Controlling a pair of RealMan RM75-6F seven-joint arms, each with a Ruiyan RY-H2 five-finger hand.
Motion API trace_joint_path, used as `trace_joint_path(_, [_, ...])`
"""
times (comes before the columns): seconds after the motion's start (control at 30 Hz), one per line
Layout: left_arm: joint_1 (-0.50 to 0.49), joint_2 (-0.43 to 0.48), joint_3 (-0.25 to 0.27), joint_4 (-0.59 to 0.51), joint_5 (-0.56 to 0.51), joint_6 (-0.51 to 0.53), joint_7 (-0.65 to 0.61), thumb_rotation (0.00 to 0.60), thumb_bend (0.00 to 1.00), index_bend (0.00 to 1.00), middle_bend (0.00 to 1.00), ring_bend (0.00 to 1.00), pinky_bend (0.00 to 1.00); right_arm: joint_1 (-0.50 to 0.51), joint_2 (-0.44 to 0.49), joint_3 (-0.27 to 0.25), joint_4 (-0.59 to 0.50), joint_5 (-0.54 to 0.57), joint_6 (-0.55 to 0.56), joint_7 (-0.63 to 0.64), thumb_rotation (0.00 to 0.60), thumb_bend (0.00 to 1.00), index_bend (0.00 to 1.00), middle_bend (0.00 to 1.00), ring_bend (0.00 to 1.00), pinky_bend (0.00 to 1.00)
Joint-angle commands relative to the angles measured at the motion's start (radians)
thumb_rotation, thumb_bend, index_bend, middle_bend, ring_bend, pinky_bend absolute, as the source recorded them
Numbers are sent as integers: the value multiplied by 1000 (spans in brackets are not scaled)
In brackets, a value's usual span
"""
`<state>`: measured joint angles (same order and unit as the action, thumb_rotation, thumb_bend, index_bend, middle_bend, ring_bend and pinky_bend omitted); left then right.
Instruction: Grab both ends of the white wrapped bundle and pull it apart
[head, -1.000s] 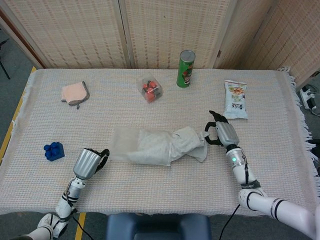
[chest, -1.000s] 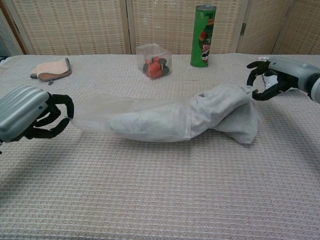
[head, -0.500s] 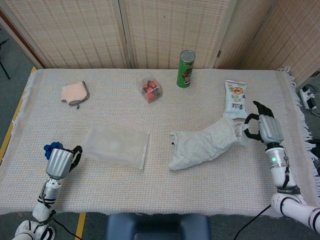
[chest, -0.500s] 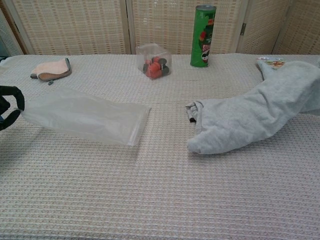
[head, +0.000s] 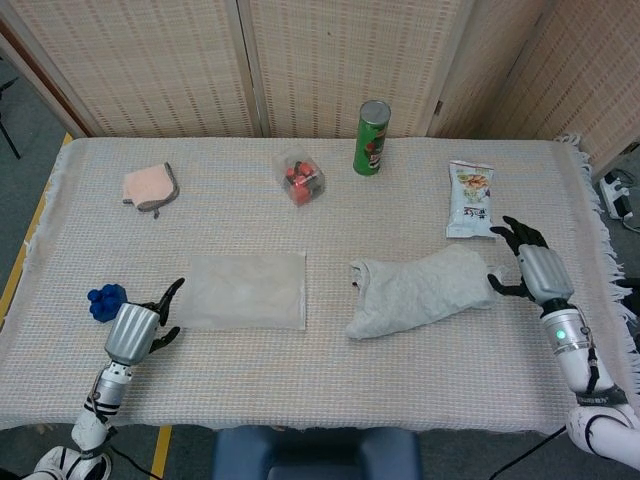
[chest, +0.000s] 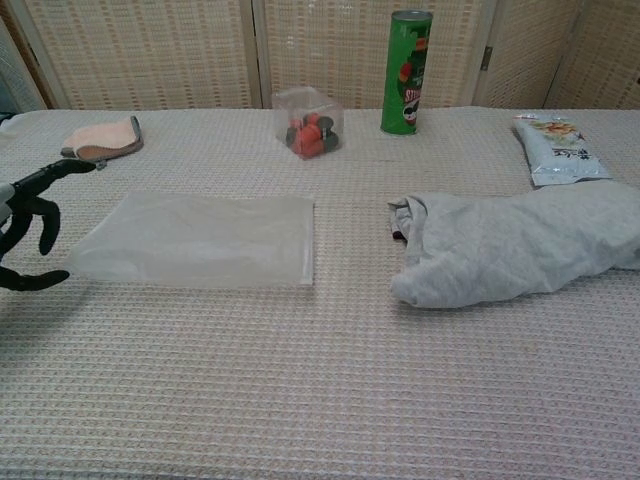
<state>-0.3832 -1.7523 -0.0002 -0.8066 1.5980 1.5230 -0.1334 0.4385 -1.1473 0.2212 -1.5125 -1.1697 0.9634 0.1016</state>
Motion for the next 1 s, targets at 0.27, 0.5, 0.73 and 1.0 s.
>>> trace_joint_path(0.27, [24, 478, 32, -789, -90, -169, 198, 600, 277, 124, 240, 167, 268, -183, 147, -169, -330, -230, 330, -406, 600, 113, 0, 0, 0, 0])
trace_joint_path(0.5, [113, 678, 114, -934, -112, -162, 129, 600, 241, 156, 187, 93, 190, -315, 63, -251, -285, -393, 540, -443, 600, 111, 0, 0, 0, 0])
trace_joint_path(0.73, [230, 564, 87, -753, 3, 90, 101, 600, 177, 140, 126, 79, 167, -362, 48, -275, -206, -414, 573, -339, 600, 108, 0, 0, 0, 0])
trace_joint_path(1.0, [234, 575, 89, -753, 11, 44, 125, 600, 177, 141, 127, 78, 166, -375, 59, -269, -208, -422, 574, -324, 600, 107, 0, 0, 0, 0])
